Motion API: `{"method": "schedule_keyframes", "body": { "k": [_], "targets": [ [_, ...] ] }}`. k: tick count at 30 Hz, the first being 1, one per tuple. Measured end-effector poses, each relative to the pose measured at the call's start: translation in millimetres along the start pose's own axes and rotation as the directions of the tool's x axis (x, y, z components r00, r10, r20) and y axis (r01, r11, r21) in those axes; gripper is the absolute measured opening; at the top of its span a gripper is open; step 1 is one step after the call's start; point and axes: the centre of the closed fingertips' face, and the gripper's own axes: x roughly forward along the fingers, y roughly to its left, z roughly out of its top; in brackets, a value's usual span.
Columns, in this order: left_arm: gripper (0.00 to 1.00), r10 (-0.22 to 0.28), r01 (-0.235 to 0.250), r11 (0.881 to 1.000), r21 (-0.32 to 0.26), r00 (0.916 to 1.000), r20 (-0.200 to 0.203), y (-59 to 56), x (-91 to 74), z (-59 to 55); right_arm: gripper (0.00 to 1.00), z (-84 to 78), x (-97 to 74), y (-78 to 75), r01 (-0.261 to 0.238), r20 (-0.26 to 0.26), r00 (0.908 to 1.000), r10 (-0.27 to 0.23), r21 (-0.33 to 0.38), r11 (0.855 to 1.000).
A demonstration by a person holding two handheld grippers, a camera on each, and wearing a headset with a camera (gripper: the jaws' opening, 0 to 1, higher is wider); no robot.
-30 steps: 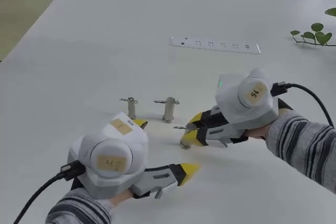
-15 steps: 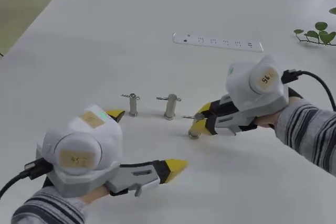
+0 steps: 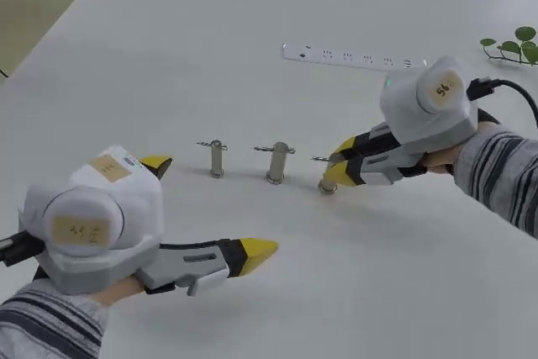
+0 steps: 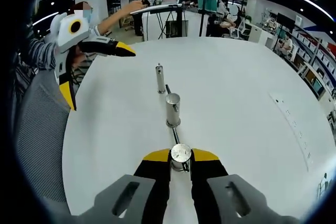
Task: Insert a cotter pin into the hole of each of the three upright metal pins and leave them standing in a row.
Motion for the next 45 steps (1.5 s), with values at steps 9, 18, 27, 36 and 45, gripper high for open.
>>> {"method": "schedule_keyframes", "body": {
  "k": [9,18,27,36,45],
  "targets": [
    [0.98,0.007,-0.007,1.000,-0.011,1.0000,-0.001,4.4,0.1,-1.0,0.09,-3.4,2.7,-6.7,-0.006,-0.008,0.9999,0.006,0.003,1.000],
    [0.98,0.005,-0.005,1.000,-0.011,1.0000,-0.001,2.9,0.9,-1.8,0.09,-3.8,3.2,-7.5,-0.024,0.002,0.9997,0.024,-0.028,0.999],
    [0.98,0.011,-0.012,1.000,-0.021,0.9998,-0.014,5.8,0.7,-5.3,0.10,-6.2,6.3,-8.0,-0.020,-0.011,0.9998,0.019,-0.045,0.999],
    [0.98,0.018,-0.018,0.999,-0.030,0.9997,-0.018,9.6,-1.2,-4.9,0.23,-4.1,1.9,-15.7,0.039,-0.011,0.9992,-0.039,-0.045,0.998],
    [0.98,0.029,-0.029,0.999,-0.044,0.9995,-0.010,14.0,-2.9,0.2,0.42,1.8,-15.7,-9.5,0.105,0.061,0.9916,-0.114,0.127,0.986]
  ]
}}
